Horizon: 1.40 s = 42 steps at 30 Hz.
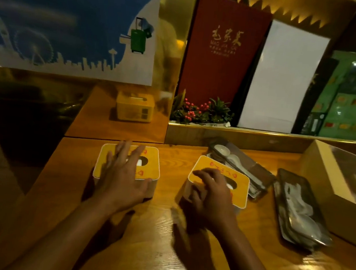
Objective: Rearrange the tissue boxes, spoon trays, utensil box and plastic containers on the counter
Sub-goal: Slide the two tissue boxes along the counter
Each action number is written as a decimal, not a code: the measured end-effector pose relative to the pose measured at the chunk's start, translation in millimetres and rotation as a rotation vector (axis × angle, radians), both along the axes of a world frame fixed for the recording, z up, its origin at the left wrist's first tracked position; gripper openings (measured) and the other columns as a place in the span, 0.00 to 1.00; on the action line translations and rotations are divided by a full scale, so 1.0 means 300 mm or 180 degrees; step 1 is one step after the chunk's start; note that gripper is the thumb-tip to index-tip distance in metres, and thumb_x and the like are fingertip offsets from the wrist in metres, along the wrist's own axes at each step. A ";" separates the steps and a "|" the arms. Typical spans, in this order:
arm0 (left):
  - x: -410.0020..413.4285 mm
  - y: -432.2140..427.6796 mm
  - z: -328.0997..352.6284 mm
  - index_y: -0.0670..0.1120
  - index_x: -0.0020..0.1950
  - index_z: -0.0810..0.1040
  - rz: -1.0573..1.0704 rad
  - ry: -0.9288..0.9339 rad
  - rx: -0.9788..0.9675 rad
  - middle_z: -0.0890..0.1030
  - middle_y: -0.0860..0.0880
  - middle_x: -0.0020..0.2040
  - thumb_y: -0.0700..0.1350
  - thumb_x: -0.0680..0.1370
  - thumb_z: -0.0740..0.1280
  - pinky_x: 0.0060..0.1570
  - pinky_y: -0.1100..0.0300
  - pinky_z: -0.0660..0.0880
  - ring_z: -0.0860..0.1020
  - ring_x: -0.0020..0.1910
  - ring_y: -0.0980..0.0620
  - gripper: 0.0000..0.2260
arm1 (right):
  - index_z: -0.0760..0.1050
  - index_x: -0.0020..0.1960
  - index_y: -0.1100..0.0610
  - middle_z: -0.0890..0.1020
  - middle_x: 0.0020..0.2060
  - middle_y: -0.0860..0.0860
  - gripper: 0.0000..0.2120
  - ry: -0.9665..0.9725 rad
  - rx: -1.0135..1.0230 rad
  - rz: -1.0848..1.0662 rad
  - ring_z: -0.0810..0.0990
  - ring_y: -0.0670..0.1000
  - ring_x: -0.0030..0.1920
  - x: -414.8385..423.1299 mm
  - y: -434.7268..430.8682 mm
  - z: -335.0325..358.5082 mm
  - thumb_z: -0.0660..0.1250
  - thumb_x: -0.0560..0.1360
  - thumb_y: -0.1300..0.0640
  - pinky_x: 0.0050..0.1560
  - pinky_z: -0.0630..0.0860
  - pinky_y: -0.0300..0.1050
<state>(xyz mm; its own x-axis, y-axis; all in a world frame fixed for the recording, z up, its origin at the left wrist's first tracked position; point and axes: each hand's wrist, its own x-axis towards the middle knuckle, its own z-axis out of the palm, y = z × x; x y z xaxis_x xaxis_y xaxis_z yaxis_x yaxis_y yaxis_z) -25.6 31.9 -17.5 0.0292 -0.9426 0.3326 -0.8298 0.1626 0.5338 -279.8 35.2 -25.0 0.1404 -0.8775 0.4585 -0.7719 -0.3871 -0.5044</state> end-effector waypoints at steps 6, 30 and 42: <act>-0.273 -0.020 -0.040 0.58 0.79 0.55 -0.1009 -0.0093 0.0120 0.49 0.53 0.81 0.56 0.76 0.67 0.73 0.46 0.61 0.52 0.79 0.48 0.35 | 0.76 0.63 0.50 0.73 0.62 0.55 0.23 0.0133 0.0027 -0.1260 0.72 0.54 0.62 -0.226 0.084 -0.003 0.75 0.70 0.49 0.56 0.76 0.52; -0.459 0.015 -0.131 0.48 0.69 0.76 0.0558 -0.0529 -0.0011 0.72 0.45 0.73 0.45 0.75 0.74 0.61 0.42 0.74 0.70 0.72 0.43 0.22 | 0.75 0.64 0.49 0.75 0.59 0.44 0.21 -0.0531 0.0687 0.0786 0.74 0.36 0.57 -0.356 -0.210 -0.102 0.75 0.74 0.56 0.47 0.76 0.28; -0.622 0.013 -0.091 0.52 0.72 0.69 0.1058 -0.0519 0.0056 0.64 0.49 0.77 0.51 0.74 0.72 0.71 0.42 0.64 0.56 0.78 0.47 0.27 | 0.58 0.77 0.41 0.65 0.75 0.48 0.36 0.0300 0.0895 0.0924 0.66 0.52 0.72 -0.586 -0.339 -0.026 0.71 0.74 0.46 0.68 0.70 0.51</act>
<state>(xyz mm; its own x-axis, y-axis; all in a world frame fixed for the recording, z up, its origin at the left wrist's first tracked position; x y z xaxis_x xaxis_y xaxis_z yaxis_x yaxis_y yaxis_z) -212.1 35.6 -44.7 0.2826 -0.8962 0.3421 -0.9102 -0.1380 0.3905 -455.5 -66.6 -32.8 0.4304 -0.8845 0.1798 -0.6988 -0.4526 -0.5539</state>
